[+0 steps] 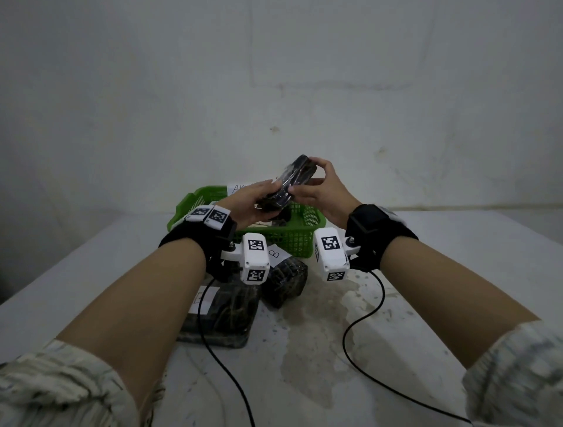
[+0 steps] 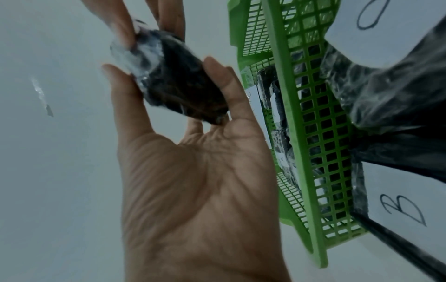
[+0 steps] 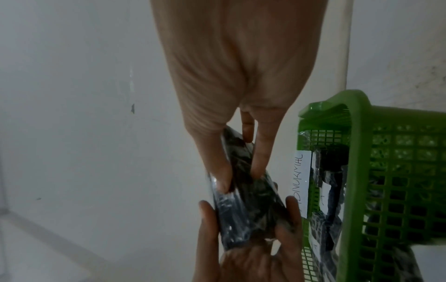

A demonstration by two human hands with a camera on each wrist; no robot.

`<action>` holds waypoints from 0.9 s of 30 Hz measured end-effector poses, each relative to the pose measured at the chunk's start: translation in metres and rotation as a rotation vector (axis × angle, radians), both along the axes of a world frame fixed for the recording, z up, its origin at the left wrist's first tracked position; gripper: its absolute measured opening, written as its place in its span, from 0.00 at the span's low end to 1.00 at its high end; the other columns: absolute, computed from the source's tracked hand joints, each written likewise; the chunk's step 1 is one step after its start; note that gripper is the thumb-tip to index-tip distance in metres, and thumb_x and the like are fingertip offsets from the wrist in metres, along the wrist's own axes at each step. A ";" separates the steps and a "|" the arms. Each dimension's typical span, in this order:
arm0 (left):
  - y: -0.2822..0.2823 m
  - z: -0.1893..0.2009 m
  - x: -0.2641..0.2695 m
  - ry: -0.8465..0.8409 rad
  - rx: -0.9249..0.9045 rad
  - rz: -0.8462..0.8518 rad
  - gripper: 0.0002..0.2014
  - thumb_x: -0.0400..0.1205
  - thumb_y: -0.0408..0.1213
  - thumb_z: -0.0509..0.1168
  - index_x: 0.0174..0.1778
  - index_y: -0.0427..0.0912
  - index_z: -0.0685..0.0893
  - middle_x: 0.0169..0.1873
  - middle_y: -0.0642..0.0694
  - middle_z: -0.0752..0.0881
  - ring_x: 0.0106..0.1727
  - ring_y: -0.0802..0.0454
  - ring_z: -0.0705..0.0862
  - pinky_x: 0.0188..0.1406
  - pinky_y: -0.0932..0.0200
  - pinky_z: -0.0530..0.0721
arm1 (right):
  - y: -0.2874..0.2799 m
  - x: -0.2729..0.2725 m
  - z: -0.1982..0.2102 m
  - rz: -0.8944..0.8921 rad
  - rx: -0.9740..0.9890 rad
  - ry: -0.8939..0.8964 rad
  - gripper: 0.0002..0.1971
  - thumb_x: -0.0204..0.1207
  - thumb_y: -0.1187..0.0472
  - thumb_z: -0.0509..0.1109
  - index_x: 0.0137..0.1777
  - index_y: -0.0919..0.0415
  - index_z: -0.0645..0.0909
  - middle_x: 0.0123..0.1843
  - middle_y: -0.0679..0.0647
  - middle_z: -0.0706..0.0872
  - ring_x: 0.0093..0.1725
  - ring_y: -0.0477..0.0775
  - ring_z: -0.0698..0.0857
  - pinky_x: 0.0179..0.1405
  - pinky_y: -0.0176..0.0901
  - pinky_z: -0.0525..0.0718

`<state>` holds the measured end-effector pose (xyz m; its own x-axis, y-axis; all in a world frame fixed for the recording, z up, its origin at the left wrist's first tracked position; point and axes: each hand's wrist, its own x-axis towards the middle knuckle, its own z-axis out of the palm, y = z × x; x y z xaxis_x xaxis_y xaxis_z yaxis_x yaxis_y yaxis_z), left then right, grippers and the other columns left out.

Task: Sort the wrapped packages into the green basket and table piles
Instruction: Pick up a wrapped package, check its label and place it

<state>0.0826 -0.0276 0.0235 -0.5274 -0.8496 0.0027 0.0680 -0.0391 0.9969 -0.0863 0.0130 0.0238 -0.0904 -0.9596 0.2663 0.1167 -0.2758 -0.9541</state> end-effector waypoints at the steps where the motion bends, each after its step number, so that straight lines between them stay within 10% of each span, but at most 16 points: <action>1: -0.003 0.000 0.000 -0.008 -0.010 0.030 0.23 0.82 0.38 0.65 0.73 0.40 0.71 0.64 0.38 0.79 0.56 0.49 0.82 0.45 0.56 0.89 | -0.002 0.000 0.000 -0.036 0.013 0.016 0.35 0.70 0.77 0.74 0.72 0.58 0.63 0.52 0.60 0.79 0.47 0.56 0.86 0.43 0.45 0.90; 5: -0.012 -0.001 0.004 -0.033 -0.068 0.113 0.32 0.75 0.22 0.69 0.75 0.39 0.67 0.67 0.34 0.76 0.51 0.45 0.85 0.46 0.51 0.89 | -0.005 -0.006 0.005 -0.066 0.114 0.008 0.23 0.77 0.58 0.73 0.65 0.70 0.71 0.50 0.59 0.83 0.50 0.57 0.87 0.32 0.42 0.88; 9: -0.017 -0.007 0.002 -0.032 -0.119 0.099 0.36 0.73 0.14 0.66 0.77 0.40 0.67 0.65 0.35 0.77 0.57 0.42 0.83 0.47 0.52 0.89 | -0.011 -0.010 0.001 -0.213 0.162 -0.018 0.16 0.76 0.63 0.73 0.51 0.62 0.66 0.49 0.59 0.77 0.44 0.54 0.84 0.32 0.46 0.89; 18: -0.021 -0.019 -0.001 -0.761 -0.410 0.045 0.22 0.83 0.36 0.63 0.75 0.41 0.73 0.70 0.41 0.78 0.72 0.45 0.76 0.59 0.62 0.70 | -0.022 -0.003 -0.012 -0.561 0.114 0.215 0.19 0.70 0.64 0.72 0.38 0.49 0.62 0.56 0.65 0.79 0.52 0.67 0.85 0.30 0.56 0.89; 27: -0.019 -0.028 -0.007 -1.240 -0.498 -0.109 0.25 0.88 0.51 0.46 0.80 0.46 0.66 0.79 0.42 0.67 0.78 0.44 0.66 0.75 0.55 0.62 | -0.040 0.009 -0.019 -0.476 0.378 0.746 0.29 0.70 0.57 0.75 0.67 0.70 0.70 0.64 0.67 0.80 0.60 0.67 0.83 0.52 0.56 0.87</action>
<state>0.0758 -0.0465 -0.0048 -0.4709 -0.8520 -0.2289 -0.8655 0.3960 0.3069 -0.0774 -0.0269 0.0045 -0.4252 -0.9002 0.0938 -0.6008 0.2032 -0.7731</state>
